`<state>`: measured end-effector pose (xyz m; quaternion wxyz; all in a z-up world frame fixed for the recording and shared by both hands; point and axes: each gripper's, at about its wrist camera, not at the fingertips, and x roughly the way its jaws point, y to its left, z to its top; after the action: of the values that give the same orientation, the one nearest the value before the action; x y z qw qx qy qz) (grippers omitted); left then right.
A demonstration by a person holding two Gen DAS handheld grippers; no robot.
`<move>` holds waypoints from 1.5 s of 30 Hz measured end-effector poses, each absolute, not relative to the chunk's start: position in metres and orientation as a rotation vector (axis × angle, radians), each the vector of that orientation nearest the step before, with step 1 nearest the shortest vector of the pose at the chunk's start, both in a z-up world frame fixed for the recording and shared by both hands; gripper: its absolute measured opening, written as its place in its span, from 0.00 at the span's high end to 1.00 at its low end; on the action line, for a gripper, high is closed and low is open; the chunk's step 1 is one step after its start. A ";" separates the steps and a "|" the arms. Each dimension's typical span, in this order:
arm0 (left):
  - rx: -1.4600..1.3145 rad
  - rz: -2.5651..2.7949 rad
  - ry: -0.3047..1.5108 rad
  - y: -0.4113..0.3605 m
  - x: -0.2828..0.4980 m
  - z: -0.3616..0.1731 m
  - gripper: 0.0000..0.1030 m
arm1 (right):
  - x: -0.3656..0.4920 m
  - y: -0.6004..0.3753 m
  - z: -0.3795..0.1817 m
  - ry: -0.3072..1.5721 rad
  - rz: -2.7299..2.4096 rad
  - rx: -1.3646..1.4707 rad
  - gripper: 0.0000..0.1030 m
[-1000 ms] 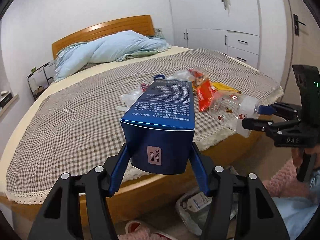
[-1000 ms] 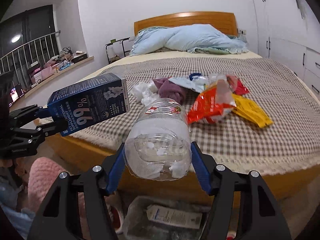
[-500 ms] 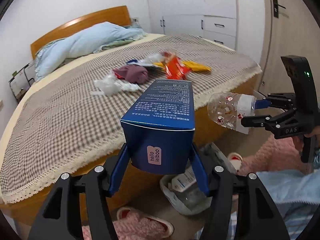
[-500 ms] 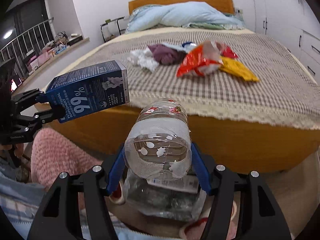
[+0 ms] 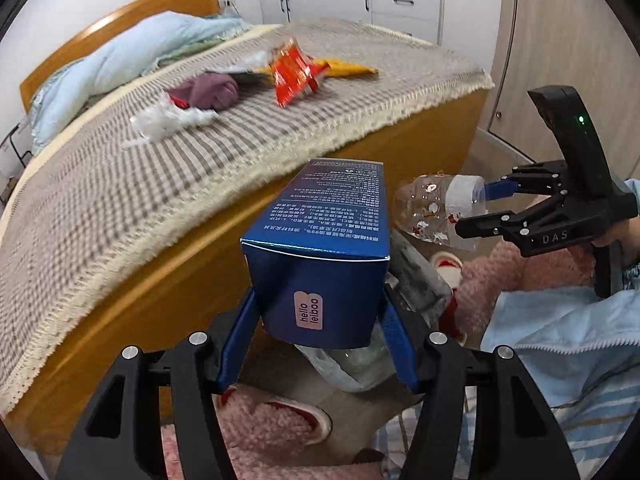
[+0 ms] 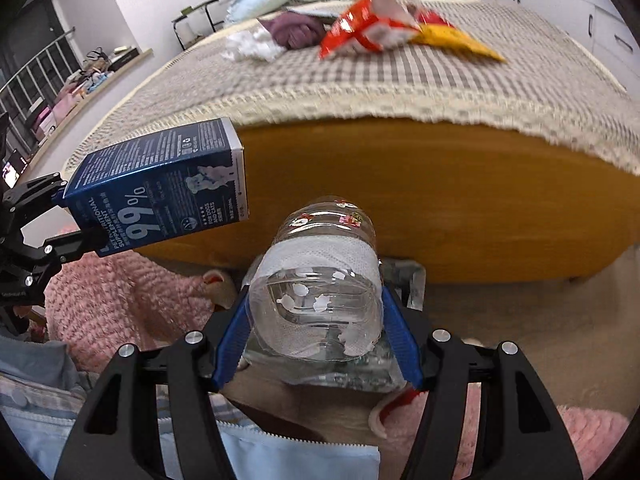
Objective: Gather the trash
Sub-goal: 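Carry the box and bottle over the bed edge toward the floor trash bag, then lower the blue box and the bottle into the trash bag with both grippers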
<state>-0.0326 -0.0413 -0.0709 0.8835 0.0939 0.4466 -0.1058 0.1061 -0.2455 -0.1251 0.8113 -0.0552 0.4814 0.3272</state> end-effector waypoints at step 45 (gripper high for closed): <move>0.380 -0.374 1.264 -0.088 0.017 -0.199 0.44 | 0.134 -0.258 -0.180 1.283 0.578 -0.069 0.41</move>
<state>0.0174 -0.0879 -0.1993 0.7737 0.1756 0.5837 -0.1728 0.1343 -0.2577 -0.1801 0.7621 -0.0316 0.5897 0.2655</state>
